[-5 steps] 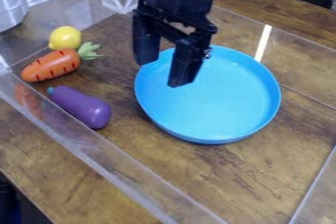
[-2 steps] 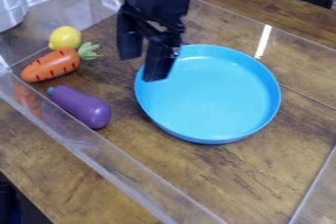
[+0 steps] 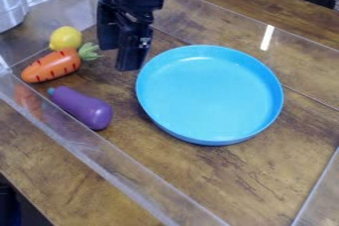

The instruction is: Put the carrot in the blue tray

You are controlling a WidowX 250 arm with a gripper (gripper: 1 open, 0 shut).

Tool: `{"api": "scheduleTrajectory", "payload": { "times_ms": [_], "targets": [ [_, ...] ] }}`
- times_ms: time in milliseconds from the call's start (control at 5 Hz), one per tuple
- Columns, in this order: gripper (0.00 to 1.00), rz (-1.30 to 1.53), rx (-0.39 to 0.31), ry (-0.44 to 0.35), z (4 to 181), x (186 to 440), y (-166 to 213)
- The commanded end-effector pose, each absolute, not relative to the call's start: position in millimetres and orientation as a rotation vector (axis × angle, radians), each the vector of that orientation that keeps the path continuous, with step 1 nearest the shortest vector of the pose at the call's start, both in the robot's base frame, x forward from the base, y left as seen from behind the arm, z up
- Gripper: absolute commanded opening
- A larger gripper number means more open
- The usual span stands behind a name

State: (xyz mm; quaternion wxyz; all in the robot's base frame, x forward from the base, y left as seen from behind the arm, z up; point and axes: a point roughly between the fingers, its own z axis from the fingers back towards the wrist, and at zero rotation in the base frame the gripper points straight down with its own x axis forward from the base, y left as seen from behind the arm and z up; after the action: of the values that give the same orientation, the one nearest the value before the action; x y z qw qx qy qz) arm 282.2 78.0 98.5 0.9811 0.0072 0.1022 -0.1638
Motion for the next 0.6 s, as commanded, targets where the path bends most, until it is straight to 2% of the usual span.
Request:
{"api": "scheduleTrajectory", "payload": {
  "times_ms": [0,400],
  "targets": [
    [1.00,-0.368,0.042,0.156,111.4,288,91],
    [1.00,-0.486,0.067,0.148,111.4,288,110]
  ]
}}
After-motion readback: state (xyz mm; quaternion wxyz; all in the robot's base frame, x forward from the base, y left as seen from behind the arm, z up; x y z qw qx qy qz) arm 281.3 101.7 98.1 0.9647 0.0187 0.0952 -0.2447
